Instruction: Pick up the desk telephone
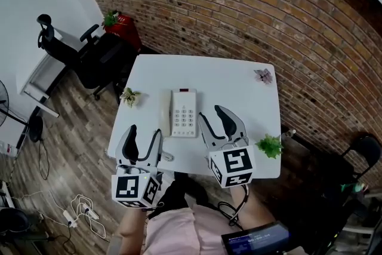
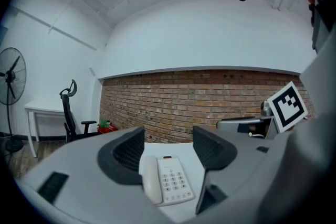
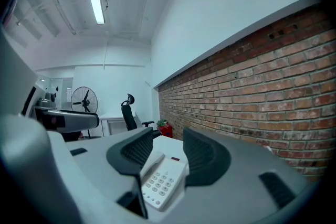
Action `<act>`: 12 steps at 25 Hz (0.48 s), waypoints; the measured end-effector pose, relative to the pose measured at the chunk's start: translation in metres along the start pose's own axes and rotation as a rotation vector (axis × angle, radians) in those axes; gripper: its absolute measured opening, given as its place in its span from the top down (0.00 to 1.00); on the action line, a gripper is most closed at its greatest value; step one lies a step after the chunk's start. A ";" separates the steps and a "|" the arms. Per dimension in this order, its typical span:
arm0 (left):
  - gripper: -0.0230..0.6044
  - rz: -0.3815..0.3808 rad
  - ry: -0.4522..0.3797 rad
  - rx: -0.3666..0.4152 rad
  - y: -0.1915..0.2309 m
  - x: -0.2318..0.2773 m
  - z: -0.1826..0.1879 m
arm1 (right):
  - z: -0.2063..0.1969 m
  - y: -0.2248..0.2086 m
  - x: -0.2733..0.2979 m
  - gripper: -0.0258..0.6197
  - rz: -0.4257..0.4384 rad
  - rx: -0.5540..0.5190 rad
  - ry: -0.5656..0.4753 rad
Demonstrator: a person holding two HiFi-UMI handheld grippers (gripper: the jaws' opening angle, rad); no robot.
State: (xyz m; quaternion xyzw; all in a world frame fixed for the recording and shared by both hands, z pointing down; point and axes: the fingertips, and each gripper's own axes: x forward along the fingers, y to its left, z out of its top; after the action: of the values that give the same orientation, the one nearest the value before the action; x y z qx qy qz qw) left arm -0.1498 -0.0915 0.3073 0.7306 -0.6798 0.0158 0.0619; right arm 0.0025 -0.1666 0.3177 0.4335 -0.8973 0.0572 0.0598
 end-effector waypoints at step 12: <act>0.46 -0.092 0.098 -0.071 0.038 0.088 -0.037 | -0.028 -0.023 0.067 0.63 -0.056 0.041 0.092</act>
State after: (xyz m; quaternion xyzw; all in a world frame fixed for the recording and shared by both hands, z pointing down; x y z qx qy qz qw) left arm -0.1782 -0.1766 0.3565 0.7569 -0.6417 0.0243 0.1215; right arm -0.0186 -0.2281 0.3573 0.4566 -0.8797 0.0940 0.0938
